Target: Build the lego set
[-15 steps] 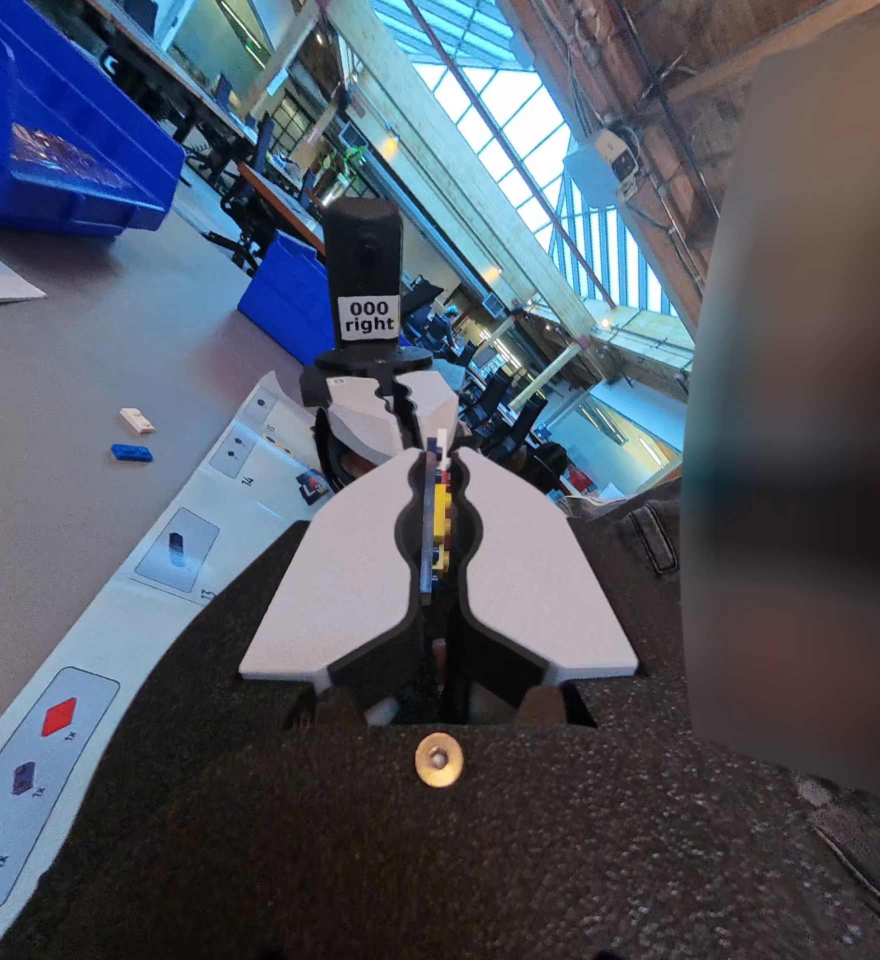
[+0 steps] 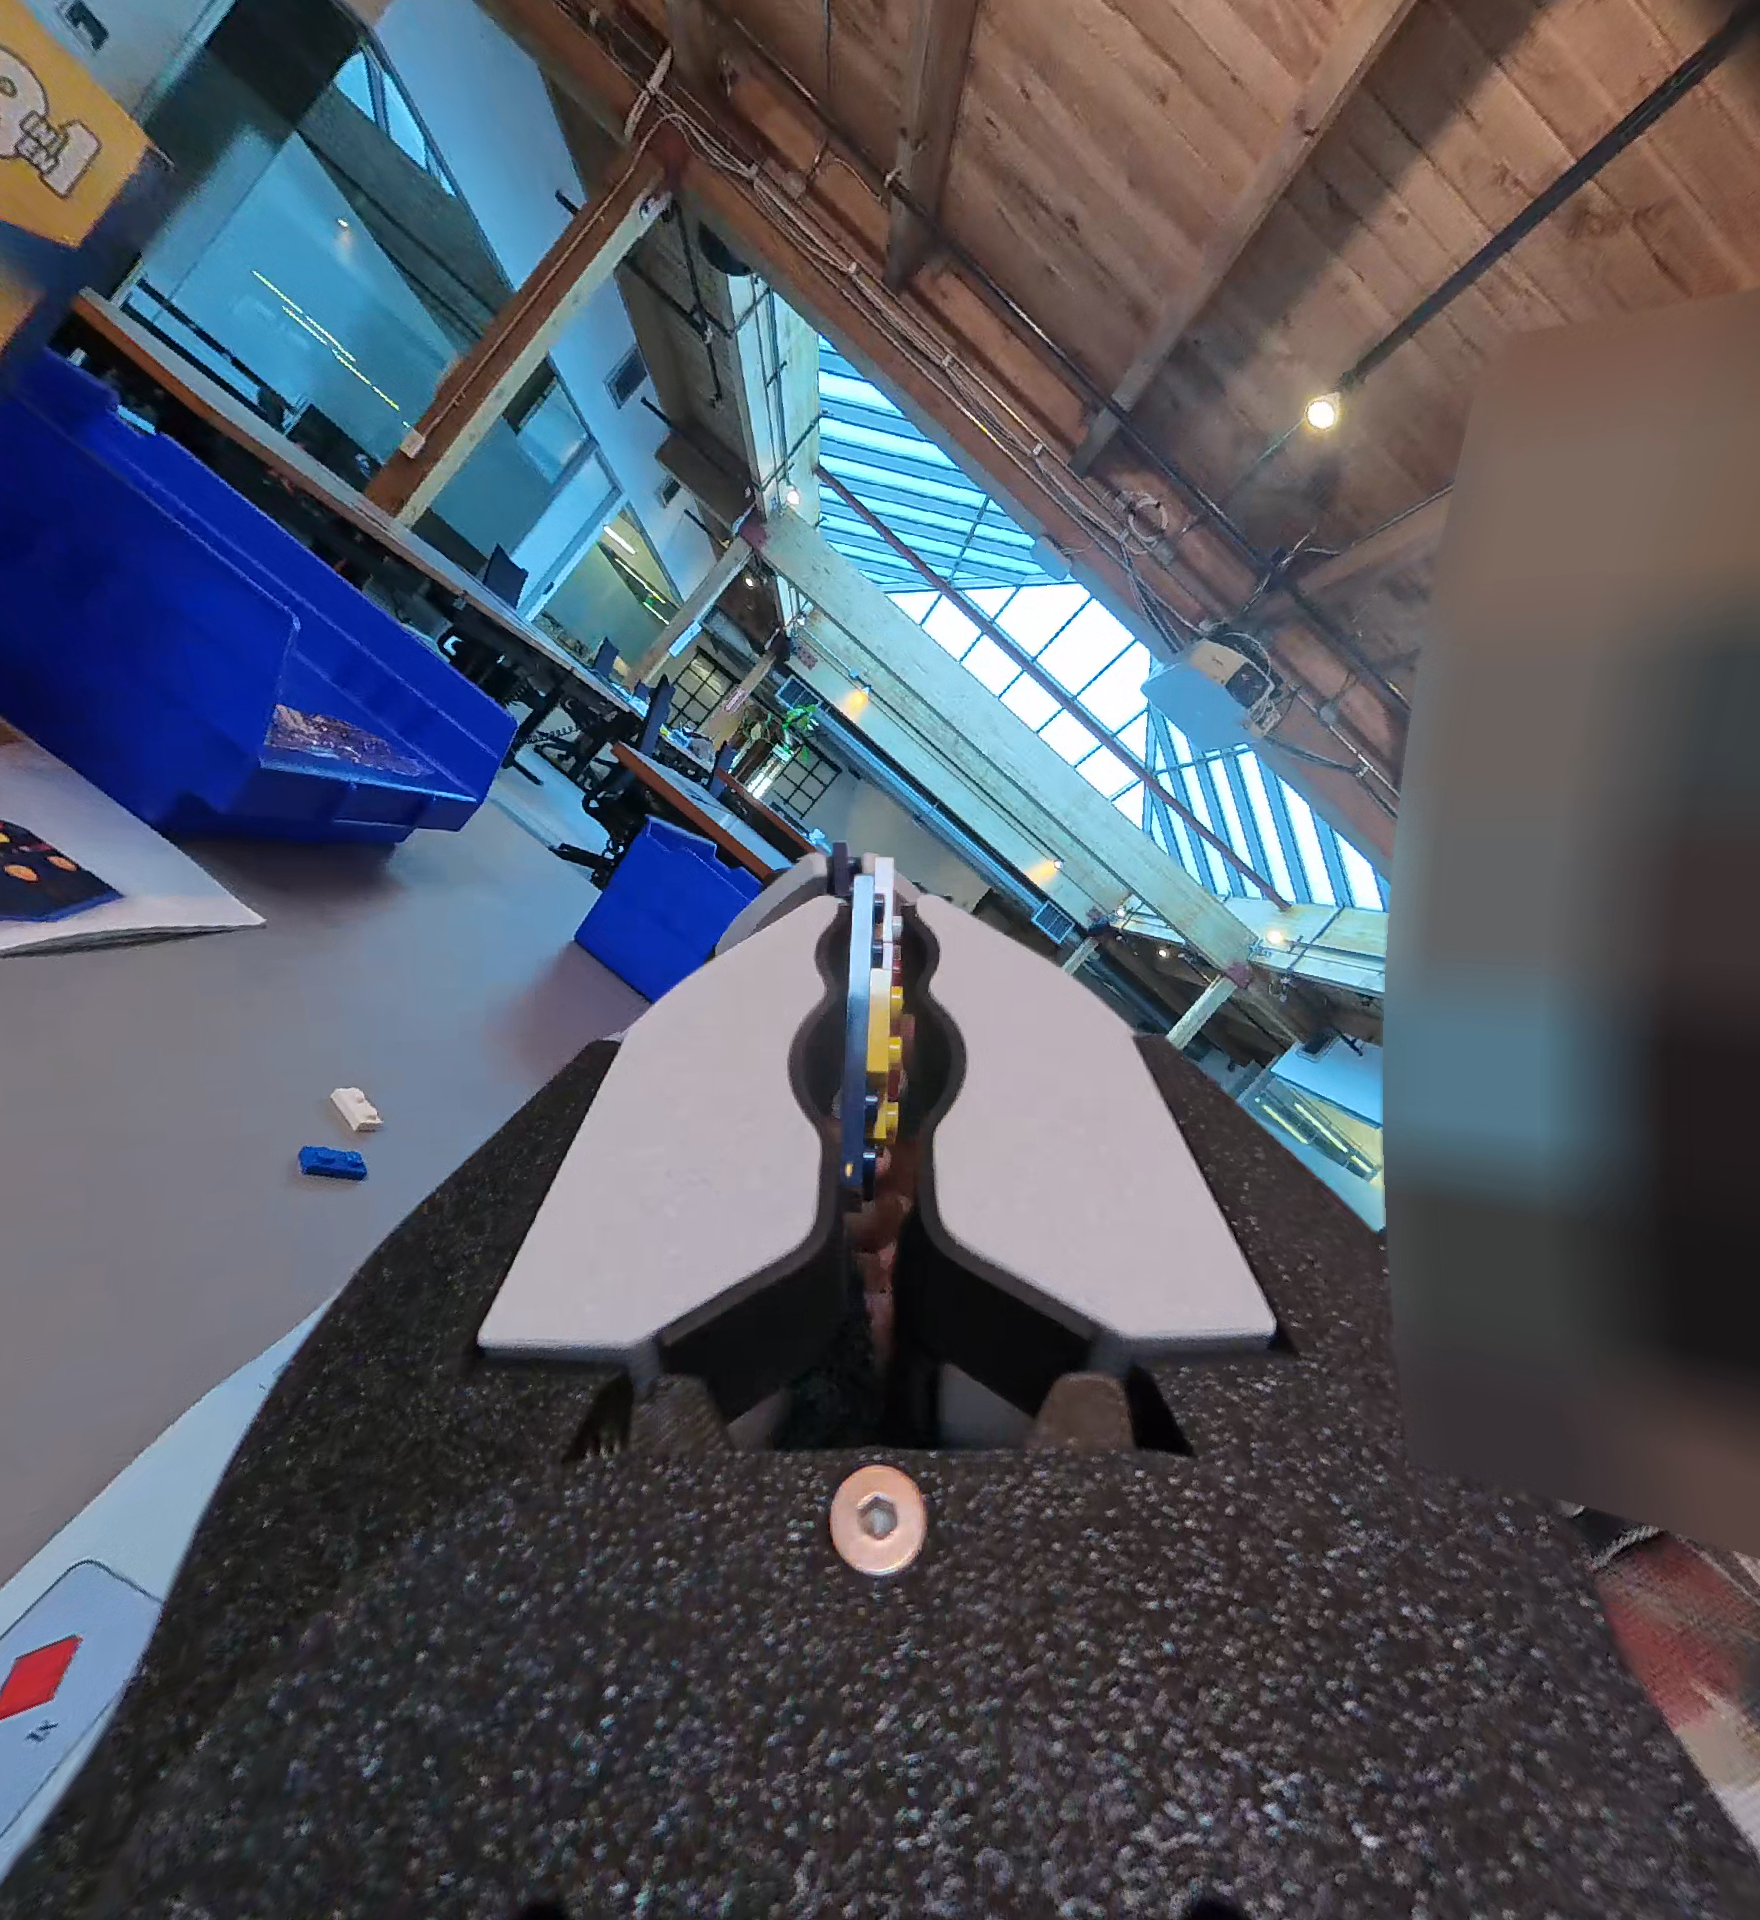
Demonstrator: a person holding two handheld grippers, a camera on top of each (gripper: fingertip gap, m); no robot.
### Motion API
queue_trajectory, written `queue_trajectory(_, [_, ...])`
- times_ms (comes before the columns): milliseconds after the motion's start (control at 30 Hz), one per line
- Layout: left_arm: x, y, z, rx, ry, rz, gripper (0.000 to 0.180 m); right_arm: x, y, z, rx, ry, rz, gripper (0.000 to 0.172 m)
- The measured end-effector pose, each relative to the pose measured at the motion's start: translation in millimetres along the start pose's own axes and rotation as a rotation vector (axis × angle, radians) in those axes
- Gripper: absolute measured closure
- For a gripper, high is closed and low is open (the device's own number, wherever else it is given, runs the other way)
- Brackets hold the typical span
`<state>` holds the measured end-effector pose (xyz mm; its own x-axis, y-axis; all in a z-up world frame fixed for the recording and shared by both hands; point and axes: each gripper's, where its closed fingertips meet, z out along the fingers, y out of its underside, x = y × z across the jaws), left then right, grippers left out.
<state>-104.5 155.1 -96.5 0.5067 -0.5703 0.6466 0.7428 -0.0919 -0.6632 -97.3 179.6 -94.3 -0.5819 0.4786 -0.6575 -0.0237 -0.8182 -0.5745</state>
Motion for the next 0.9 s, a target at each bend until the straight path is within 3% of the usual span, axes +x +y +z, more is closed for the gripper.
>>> queue_trajectory(900, [-4, 13, 5, -0.072, -0.026, 0.009, 0.173, 2, 18, 5, -0.107, 0.021, -0.071, 0.168])
